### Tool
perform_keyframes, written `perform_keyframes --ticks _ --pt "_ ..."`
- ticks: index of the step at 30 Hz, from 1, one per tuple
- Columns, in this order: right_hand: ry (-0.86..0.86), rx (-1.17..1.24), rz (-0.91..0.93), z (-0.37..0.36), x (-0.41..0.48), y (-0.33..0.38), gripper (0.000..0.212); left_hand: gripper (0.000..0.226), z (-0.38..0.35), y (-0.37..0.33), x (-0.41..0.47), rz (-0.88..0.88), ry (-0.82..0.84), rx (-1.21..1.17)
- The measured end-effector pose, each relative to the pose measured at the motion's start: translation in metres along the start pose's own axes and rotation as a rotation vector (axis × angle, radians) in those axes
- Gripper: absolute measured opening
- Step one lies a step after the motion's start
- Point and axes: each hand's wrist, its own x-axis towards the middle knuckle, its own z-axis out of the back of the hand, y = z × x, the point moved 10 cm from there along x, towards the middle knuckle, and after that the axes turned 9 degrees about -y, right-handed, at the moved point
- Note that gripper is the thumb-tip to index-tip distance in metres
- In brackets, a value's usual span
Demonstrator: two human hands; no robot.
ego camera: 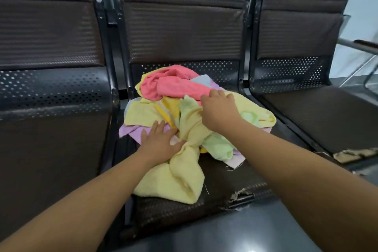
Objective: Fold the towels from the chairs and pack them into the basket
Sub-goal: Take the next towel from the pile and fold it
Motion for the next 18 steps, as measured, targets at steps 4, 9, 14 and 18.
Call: perform_keyframes --ticks 4,9,14,18 --pt "-0.168 0.235 -0.049 0.054 -0.009 0.001 0.021 0.060 0.046 -0.019 -0.030 -0.006 -0.121 -0.614" --pt "-0.183 0.626 0.011 0.150 -0.012 0.036 0.009 0.088 0.119 -0.030 -0.062 -0.033 -0.077 -1.043" --pt "-0.234 0.875 0.139 0.242 -0.017 0.090 0.012 0.029 0.206 -0.023 -0.115 0.008 -0.133 -1.178" --pt "-0.202 1.232 0.071 0.268 -0.029 0.116 0.016 0.026 0.257 0.002 -0.164 0.087 -0.243 -1.423"
